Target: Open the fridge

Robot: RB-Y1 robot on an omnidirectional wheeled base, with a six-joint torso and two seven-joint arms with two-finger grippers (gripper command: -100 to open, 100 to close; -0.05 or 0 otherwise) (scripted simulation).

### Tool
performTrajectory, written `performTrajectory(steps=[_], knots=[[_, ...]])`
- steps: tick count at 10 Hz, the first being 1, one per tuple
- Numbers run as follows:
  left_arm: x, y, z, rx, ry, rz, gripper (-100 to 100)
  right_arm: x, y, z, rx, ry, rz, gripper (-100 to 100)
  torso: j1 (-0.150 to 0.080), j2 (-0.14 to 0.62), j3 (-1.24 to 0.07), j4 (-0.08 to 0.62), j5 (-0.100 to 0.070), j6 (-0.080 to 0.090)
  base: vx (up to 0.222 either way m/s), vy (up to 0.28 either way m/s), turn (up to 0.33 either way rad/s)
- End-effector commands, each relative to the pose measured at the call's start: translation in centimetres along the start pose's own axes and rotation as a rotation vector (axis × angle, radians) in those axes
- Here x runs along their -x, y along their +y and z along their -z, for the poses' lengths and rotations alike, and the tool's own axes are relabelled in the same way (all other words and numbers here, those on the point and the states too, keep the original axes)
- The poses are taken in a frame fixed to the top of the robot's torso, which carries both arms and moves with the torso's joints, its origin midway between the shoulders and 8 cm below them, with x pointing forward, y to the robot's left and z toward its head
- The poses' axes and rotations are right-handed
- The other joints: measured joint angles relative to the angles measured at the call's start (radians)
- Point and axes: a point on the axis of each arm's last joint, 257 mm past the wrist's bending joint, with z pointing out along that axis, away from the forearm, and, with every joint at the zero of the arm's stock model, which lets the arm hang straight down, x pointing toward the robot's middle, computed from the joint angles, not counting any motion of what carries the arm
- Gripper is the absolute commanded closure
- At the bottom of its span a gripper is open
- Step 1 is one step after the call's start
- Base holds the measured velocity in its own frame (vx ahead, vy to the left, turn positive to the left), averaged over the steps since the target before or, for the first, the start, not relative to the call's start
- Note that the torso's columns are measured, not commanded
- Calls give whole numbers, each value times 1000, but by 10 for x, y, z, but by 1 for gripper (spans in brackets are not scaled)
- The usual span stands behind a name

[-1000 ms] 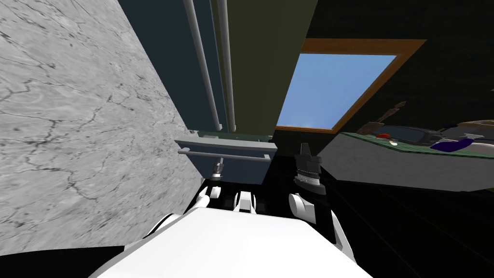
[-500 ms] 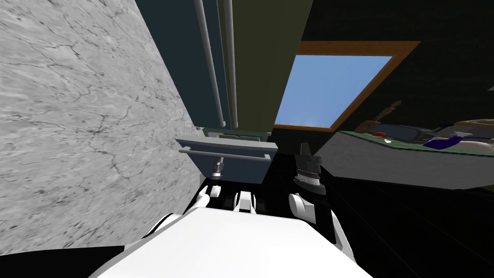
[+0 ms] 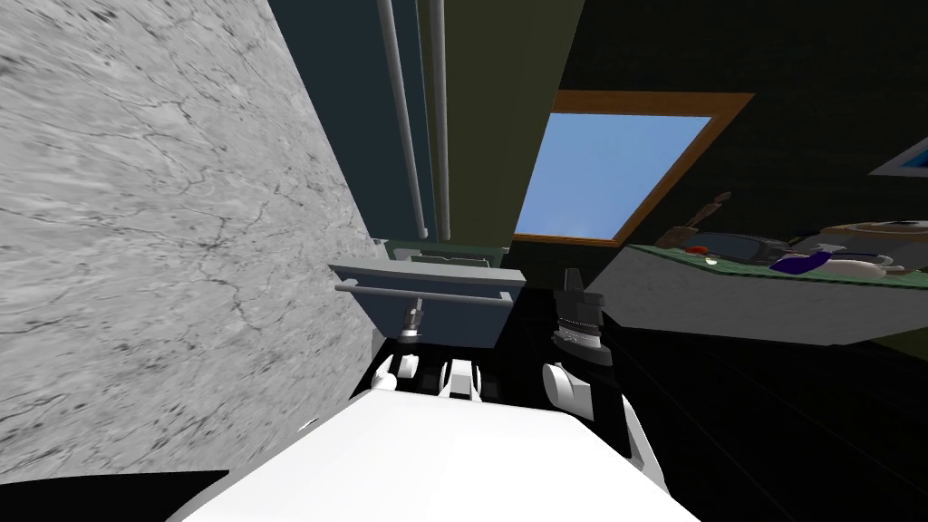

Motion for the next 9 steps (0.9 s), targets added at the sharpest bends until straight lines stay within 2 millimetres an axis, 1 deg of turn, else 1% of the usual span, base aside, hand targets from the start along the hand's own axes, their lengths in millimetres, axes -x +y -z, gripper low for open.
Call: performTrajectory(steps=[1,4,5,9], knots=[[-12,-6,4,-11,-4,-2,100,0,0,0,0,0,0,0,-1,-1,-1,1,-1,-2,-41,37,-19],[-28,-15,14,-24,-22,-12,100,0,0,0,0,0,0,0,-1,3,2,3,-2,0,-61,74,-64],[-26,-8,-6,-9,-17,-7,-100,0,0,0,0,0,0,0,-1,3,1,2,-1,0,-87,38,31],[-33,-11,-45,-8,-6,1,-100,0,0,0,0,0,0,0,2,-3,-2,-1,0,-2,-81,-11,43]])
